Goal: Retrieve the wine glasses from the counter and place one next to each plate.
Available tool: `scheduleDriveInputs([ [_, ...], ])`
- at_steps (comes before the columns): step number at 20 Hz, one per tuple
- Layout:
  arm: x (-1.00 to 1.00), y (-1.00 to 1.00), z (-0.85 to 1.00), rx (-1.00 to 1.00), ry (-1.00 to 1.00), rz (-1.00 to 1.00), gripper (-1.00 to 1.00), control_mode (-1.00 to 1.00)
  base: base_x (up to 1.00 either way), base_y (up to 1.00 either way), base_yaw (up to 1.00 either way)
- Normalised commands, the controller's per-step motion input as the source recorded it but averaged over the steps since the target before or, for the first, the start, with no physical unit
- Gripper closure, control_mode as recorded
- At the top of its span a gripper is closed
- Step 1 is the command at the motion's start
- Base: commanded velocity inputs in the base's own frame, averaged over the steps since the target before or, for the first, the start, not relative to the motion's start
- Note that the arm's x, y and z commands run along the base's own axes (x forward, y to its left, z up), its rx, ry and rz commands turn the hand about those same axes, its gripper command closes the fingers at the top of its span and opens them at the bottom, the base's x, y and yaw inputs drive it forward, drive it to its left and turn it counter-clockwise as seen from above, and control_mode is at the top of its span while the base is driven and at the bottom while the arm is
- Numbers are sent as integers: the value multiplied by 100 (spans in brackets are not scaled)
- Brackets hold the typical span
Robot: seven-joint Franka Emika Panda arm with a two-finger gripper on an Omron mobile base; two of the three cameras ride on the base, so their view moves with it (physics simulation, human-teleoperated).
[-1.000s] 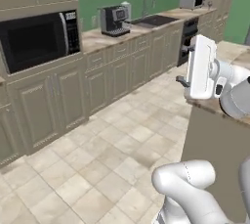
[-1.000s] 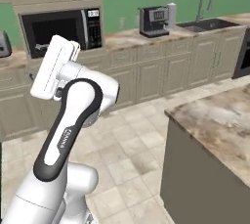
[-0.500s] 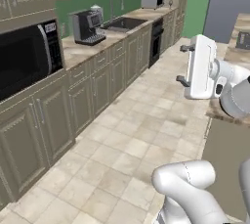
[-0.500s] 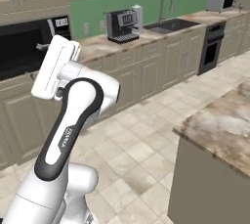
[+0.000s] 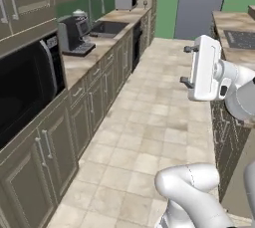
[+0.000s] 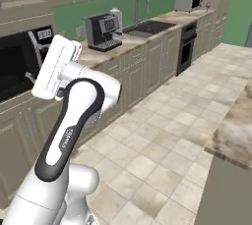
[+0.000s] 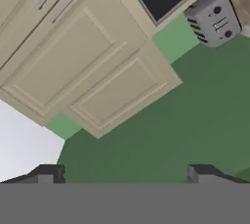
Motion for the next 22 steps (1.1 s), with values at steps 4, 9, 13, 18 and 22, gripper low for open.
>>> scheduleDriveInputs([
  [4, 0, 0, 0, 0, 0, 0, -100, 100, 100, 66, -32],
  [9, 0, 0, 0, 0, 0, 0, -100, 100, 100, 0, -4],
  [13, 0, 0, 0, 0, 0, 0, -100, 100, 100, 0, 0],
  [18, 0, 0, 0, 0, 0, 0, -100, 100, 100, 32, -10],
  [22, 0, 0, 0, 0, 0, 0, -100, 100, 100, 32, -14],
])
